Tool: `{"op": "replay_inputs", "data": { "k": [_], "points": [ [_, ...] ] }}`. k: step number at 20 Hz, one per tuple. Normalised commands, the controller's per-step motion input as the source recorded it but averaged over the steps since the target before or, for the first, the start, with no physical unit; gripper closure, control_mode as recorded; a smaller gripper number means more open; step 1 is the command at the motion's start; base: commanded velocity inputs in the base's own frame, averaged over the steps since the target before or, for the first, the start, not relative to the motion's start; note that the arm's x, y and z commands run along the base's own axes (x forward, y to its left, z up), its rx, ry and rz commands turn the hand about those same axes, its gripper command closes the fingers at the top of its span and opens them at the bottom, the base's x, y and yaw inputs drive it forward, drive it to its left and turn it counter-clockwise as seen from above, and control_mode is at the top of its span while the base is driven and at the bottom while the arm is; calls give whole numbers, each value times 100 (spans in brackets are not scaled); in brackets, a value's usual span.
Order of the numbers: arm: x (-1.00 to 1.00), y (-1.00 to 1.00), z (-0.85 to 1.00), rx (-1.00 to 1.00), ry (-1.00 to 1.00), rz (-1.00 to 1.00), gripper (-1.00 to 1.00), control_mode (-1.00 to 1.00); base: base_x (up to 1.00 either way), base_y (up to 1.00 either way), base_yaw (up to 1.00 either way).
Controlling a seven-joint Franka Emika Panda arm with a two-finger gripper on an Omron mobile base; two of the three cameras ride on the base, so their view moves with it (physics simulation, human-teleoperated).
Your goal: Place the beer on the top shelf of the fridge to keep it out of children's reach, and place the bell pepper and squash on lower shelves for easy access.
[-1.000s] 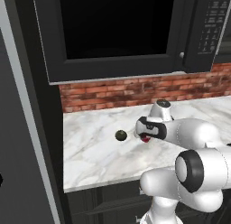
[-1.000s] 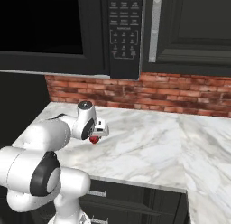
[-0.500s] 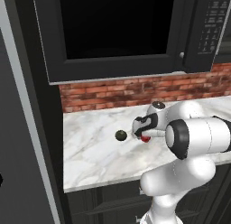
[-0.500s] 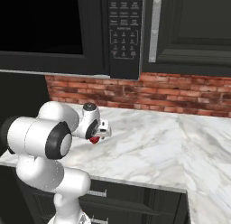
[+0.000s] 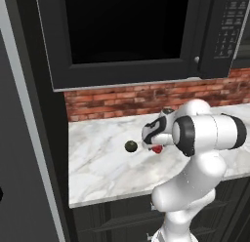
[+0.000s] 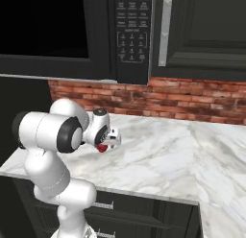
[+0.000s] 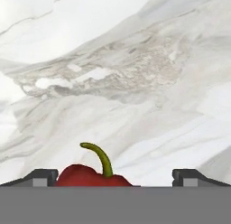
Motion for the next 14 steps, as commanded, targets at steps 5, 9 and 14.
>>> {"op": "replay_inputs", "data": {
  "k": [5,9,14],
  "points": [
    [-17,0,-42,0,7,-1,-100,-100,0,0,0],
    [-50,0,-50,0,3,0,-100,-100,0,0,0],
    [-86,0,-55,0,0,0,-100,-100,0,0,0]
  ]
}}
